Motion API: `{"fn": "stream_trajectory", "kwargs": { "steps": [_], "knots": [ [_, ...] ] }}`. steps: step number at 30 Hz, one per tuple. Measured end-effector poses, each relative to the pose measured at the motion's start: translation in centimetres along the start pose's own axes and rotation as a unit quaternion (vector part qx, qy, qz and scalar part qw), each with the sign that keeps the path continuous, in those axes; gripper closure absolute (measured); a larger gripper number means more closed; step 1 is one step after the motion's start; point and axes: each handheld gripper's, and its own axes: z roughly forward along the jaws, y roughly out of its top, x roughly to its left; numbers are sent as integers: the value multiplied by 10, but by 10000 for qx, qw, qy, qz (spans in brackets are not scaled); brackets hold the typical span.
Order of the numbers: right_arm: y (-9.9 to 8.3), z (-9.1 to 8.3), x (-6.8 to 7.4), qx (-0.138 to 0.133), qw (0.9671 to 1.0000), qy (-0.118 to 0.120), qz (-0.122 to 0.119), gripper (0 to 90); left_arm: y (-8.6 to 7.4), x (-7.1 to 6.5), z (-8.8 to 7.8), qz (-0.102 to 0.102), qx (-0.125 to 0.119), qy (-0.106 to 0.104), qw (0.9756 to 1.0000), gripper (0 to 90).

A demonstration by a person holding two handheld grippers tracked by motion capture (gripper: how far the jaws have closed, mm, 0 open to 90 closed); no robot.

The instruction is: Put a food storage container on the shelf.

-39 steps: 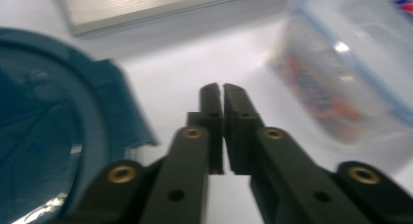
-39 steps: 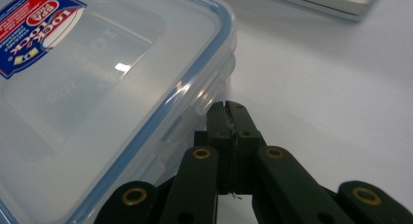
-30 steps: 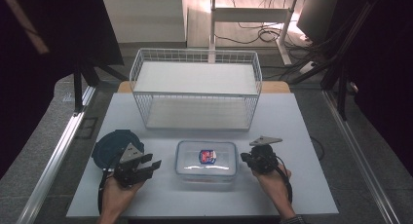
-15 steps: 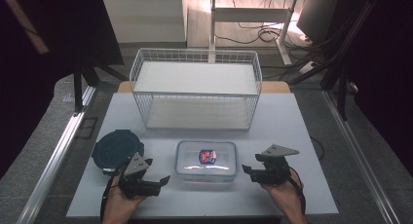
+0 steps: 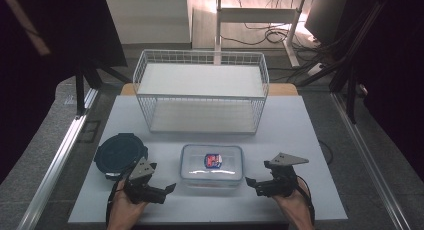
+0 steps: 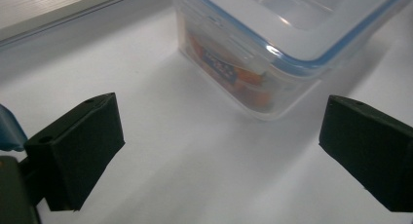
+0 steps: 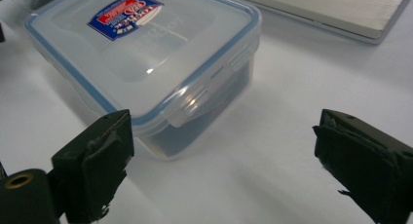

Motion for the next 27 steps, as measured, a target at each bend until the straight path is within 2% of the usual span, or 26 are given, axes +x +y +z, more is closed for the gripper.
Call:
{"fn": "stream_trajectory", "kwargs": {
  "steps": [5, 9, 12, 15, 17, 22, 26, 27],
  "knots": [
    [3, 2, 2, -88, 9999, 34, -59, 41, 8, -1, 3, -22, -91, -157, 9998, 17],
    [7, 4, 2, -120, 9998, 75, -123, 30, 16, 0, 8, -59, -42, -186, 9998, 15],
    [11, 7, 4, -169, 9996, 117, -198, 18, 24, 3, 12, -164, -35, -300, 9994, 16],
    [17, 11, 5, -178, 9995, 199, -192, 16, 32, 5, 18, -368, -28, -481, 9982, 15],
    [20, 15, 6, -172, 9994, 227, -179, 16, 37, 5, 23, -396, 31, -576, 9975, 15],
    [30, 28, 10, 9, 9995, 177, -248, 0, 46, 7, 36, -385, 263, -727, 9963, 9],
    [38, 38, 9, 135, 9993, 349, -66, 0, 52, 14, 48, -475, 405, -845, 9945, 4],
    [40, 41, 9, 190, 9989, 428, 11, 0, 53, 16, 51, -532, 411, -965, 9931, 0]
  ]
}}
